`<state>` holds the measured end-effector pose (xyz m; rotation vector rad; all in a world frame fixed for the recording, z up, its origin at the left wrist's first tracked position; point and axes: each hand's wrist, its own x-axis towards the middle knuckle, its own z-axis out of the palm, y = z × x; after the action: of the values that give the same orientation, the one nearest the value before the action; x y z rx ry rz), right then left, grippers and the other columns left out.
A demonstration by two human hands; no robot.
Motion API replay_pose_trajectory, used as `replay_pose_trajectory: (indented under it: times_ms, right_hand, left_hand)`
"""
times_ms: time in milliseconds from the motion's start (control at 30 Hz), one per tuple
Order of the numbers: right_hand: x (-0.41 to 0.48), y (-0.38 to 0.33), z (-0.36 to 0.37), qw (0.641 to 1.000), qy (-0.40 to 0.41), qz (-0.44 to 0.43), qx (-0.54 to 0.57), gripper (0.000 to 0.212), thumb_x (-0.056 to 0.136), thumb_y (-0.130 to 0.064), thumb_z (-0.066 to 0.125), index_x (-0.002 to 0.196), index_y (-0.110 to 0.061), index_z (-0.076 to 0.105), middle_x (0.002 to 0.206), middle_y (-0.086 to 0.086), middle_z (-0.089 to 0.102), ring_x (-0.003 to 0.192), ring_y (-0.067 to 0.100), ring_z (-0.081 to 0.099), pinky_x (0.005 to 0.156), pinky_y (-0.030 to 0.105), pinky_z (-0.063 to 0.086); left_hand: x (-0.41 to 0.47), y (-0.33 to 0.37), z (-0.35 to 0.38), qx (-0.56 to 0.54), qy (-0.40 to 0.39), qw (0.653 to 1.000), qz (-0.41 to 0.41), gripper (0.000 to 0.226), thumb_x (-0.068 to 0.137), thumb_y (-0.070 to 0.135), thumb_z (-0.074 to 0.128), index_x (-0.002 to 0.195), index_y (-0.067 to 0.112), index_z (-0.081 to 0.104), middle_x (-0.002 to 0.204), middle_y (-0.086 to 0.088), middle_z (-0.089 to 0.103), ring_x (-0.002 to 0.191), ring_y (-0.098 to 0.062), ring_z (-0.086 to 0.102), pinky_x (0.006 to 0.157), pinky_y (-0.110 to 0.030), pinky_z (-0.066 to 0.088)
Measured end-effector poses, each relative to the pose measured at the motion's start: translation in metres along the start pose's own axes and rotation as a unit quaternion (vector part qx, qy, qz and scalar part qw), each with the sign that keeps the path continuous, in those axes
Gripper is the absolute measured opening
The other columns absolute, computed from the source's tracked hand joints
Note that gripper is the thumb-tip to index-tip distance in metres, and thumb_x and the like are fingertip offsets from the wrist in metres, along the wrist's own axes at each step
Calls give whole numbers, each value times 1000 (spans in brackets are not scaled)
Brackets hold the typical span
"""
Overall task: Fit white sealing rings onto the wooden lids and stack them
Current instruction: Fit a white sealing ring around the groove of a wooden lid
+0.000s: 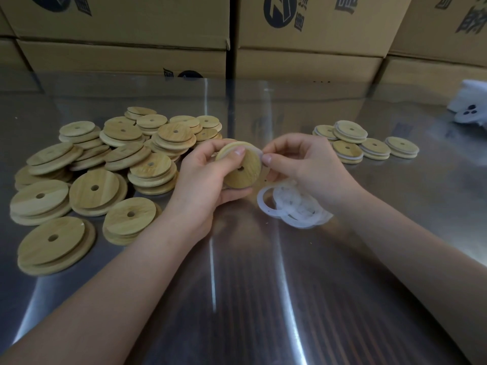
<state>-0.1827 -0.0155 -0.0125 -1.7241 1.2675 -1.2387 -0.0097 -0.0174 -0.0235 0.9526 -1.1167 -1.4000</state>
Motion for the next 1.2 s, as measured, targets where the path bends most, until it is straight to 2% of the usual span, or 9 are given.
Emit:
replay_pose_trajectory:
  times_ms: [133, 300, 433, 567, 800, 1200]
  right_hand:
    - [0, -1, 0, 999, -12, 14, -30, 10, 89, -12, 68, 81, -17, 68, 67, -2, 66, 63, 13, 65, 66, 22, 54]
    - [1, -2, 2, 997, -31, 11, -74, 13, 93, -11, 63, 81, -16, 63, 69, 5, 64, 64, 17, 64, 68, 31, 56]
    - [1, -2, 3, 996, -25, 10, -86, 16, 92, -11, 63, 78, -18, 61, 71, 2, 62, 63, 16, 64, 66, 31, 55]
    - [2, -1, 3, 995, -15, 20, -92, 17, 92, -12, 63, 77, -19, 62, 66, -2, 63, 65, 19, 64, 72, 38, 57]
    - [0, -2, 3, 998, -12, 31, -57, 13, 91, -13, 66, 79, -16, 65, 60, -4, 64, 61, 13, 64, 67, 26, 56]
    - [0, -1, 4, 999, -7, 36, -23, 14, 89, -9, 67, 76, -16, 67, 60, 0, 65, 59, 14, 64, 65, 25, 55]
  left_hand:
    - [1, -1, -1, 8, -1, 1000, 5, 17, 92, 18, 65, 109, 12, 66, 111, -9, 68, 99, -21, 70, 73, -43, 61]
    - [2, -3, 0, 18, 8, 1000, 15, 8, 92, 16, 65, 100, 16, 67, 104, -6, 69, 96, -21, 69, 69, -43, 62]
    - [4, -5, -1, 19, 11, 1000, 22, 5, 92, 15, 65, 95, 19, 67, 94, -3, 69, 90, -18, 70, 63, -38, 60]
    - [4, -6, -1, 31, 8, 999, 33, 6, 93, 16, 64, 95, 20, 67, 88, 2, 73, 85, -14, 72, 62, -37, 60]
    - [4, -6, -2, 39, 1, 998, 45, 6, 94, 16, 63, 96, 20, 66, 87, 3, 74, 83, -12, 73, 61, -34, 60]
    - [3, -5, -2, 40, -8, 998, 44, 6, 94, 16, 62, 99, 18, 66, 85, 5, 74, 82, -11, 72, 66, -38, 62]
